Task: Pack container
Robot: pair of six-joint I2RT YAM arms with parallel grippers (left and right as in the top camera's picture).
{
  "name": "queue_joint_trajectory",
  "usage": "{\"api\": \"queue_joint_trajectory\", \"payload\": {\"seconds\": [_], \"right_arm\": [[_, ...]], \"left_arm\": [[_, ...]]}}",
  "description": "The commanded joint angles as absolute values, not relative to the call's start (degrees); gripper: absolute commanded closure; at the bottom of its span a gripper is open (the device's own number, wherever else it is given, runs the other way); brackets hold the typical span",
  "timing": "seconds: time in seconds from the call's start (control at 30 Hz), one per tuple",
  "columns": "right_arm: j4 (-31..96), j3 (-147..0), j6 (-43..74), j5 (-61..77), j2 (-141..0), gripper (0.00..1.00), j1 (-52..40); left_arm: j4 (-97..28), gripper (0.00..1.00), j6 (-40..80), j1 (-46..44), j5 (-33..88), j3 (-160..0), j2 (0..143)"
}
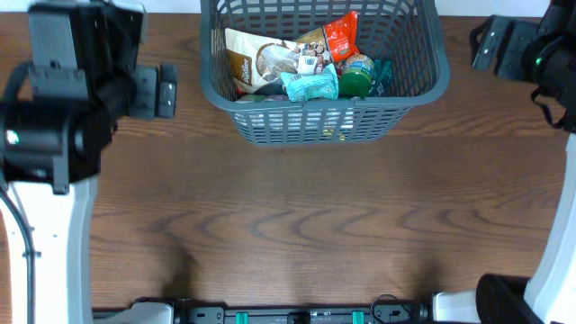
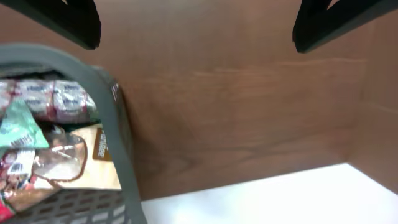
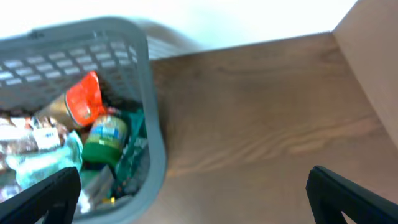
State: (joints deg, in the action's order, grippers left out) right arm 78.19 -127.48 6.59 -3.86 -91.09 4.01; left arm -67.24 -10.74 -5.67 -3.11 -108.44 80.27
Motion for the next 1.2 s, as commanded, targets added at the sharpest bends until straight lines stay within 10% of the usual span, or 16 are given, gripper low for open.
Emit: {"api": "queue_joint_trajectory", "payload": {"seconds": [0.0,0.57,1.17], "right_arm": [[77.7,-121.3,9.5,-7.5,-85.3,0.01,1.1],[55.2,-58.1,15.0,-17.3,-41.8,0.01,-20.3],[60.5,-51.5,15.0,-17.1,-35.6,0.01,-20.6]], "left_arm": [[-64.4,0.01,-10.4,-5.5,-1.7,-98.2,73.5],[-50.5,0.01,-5.3,-5.5,0.6,-54.6,35.7],[-50.9,0.01,-5.5,-5.5,-2.3,-50.8,27.2]]}}
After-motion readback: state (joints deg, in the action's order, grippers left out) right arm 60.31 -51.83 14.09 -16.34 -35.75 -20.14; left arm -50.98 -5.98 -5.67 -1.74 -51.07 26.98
